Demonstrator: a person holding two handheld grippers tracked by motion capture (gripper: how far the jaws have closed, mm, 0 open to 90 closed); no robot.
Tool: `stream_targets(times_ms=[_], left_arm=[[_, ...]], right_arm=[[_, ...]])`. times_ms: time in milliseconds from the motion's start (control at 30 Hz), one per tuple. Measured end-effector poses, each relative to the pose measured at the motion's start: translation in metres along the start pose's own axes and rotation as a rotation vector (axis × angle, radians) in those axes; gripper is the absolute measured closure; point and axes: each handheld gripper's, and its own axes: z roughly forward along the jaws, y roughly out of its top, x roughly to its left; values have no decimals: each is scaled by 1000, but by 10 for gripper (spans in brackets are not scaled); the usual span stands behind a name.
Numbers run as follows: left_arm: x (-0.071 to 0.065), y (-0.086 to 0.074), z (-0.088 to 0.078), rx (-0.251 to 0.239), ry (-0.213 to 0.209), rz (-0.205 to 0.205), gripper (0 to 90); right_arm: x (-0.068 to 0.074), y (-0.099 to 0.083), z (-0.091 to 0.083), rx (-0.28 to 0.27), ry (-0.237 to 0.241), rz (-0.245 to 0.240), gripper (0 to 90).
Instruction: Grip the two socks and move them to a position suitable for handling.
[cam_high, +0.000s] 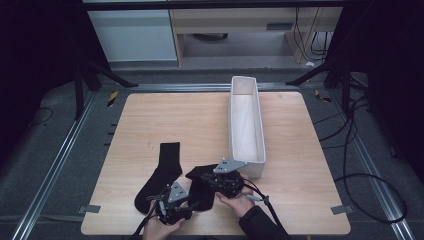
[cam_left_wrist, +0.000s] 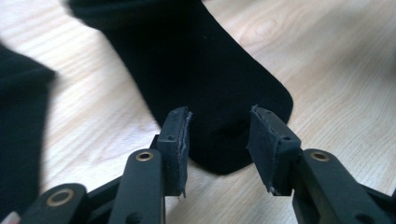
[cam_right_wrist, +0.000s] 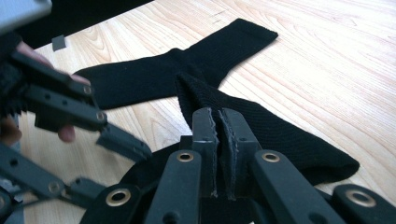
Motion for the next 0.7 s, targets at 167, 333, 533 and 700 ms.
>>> stream_targets(times_ms=[167, 333, 533, 700], left_arm=[[-1, 0, 2, 17, -4, 4, 746], [1, -1, 0, 30, 3, 5, 870], [4, -3, -10, 38, -14, 6, 886], [9, -10, -26, 41, -17, 16, 887]], right_arm=[[-1, 2, 0, -6, -16, -2, 848], [-5, 8, 0, -10, -55, -22, 849], [-13, 14, 0, -9, -106, -22, 851], [-18, 24, 4, -21, -150, -19, 854]])
